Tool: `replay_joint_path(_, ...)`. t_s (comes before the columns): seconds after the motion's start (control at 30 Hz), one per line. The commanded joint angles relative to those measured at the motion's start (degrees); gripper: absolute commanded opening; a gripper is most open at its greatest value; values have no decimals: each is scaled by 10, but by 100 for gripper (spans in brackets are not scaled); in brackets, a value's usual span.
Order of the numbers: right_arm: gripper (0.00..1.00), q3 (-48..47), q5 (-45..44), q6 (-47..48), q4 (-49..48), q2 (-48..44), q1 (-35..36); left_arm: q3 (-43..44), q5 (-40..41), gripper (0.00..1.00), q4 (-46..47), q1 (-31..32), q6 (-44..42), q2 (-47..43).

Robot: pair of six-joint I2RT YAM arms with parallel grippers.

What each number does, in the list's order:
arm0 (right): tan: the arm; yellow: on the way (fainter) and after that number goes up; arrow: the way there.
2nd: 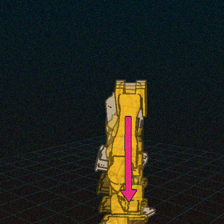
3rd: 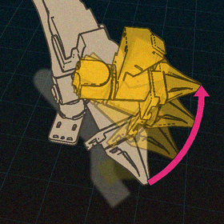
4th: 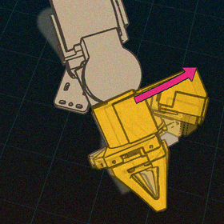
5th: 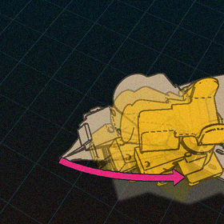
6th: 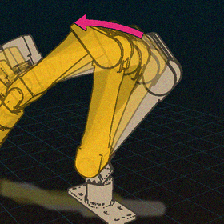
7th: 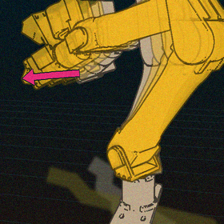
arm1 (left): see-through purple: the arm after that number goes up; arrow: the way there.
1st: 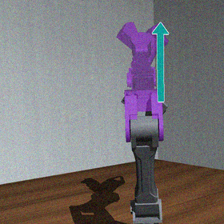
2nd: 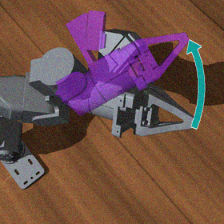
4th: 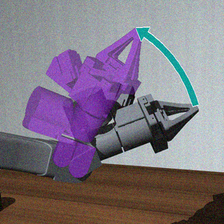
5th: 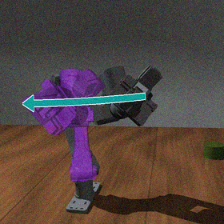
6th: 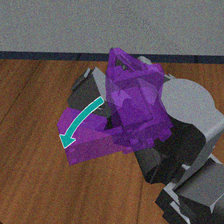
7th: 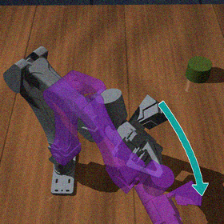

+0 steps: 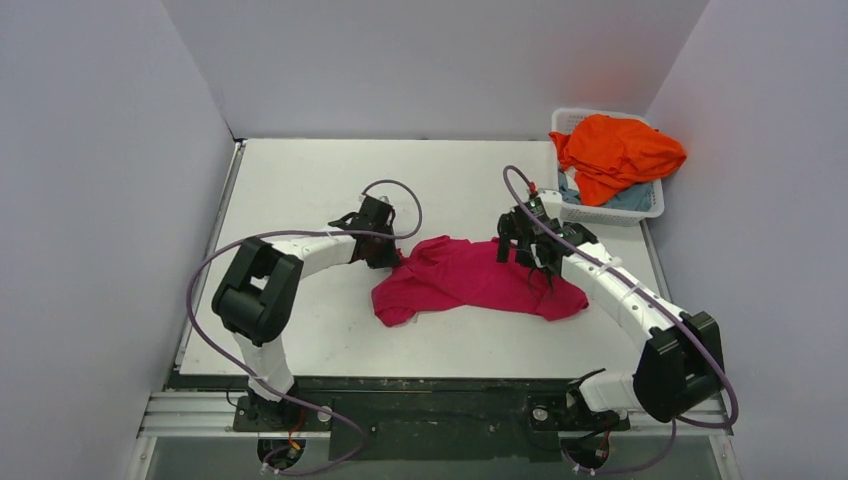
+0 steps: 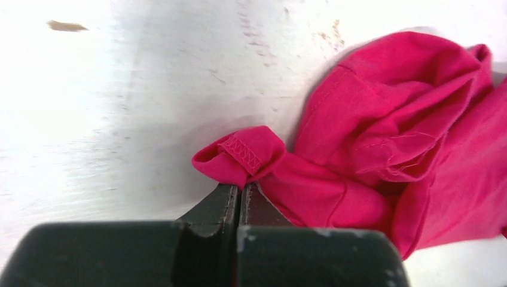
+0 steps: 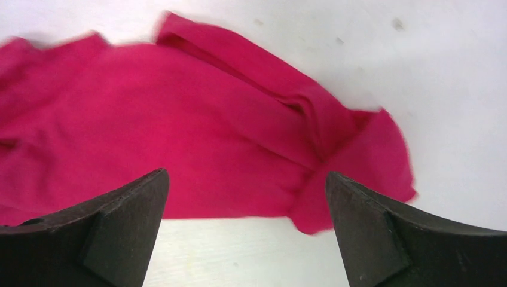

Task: Fold and stack the t-shirts
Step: Flatten out the tshirt

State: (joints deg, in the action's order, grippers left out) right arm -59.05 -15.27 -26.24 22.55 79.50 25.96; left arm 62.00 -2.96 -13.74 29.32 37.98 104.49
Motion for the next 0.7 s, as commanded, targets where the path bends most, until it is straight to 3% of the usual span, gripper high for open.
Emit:
replay_joint_path(0.0, 100, 62, -61, -59, 63, -78, -48, 38, 125, 0, -56, 0, -10, -12)
replay_joint_path(0.13, 100, 121, -63, -97, 83, -144, -121, -12, 155, 0, -34, 0, -15, -90)
replay_joint_path(0.3, 97, 135, -51, -96, 73, -142, -147, -73, 129, 0, 1, 0, -21, -180)
replay_joint_path(0.67, 77, 72, -10, -105, 12, 24, -146, -121, 142, 0, -18, 0, -18, -254)
